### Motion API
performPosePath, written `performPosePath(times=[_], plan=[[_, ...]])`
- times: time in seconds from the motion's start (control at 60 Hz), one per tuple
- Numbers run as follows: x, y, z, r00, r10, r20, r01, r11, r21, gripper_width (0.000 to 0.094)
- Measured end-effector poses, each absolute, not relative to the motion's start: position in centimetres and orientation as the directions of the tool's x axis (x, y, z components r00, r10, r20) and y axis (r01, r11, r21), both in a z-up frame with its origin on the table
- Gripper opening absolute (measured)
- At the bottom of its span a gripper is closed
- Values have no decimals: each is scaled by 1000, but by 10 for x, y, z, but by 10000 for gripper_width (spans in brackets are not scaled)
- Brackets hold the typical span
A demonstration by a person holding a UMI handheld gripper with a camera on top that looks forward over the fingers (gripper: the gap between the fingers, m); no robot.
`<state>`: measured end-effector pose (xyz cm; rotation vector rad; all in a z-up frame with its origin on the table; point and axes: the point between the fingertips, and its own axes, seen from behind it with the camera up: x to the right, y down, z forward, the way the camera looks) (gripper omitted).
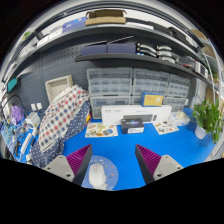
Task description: Arrange mouse
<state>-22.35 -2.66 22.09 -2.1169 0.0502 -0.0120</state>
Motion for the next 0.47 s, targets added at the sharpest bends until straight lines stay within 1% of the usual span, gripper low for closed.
performPosePath(times=[0.167, 0.467], plan=[[-178, -55, 228, 997, -74, -2, -40, -516, -856, 877], [-112, -108, 222, 997, -79, 3, -39, -521, -853, 881]])
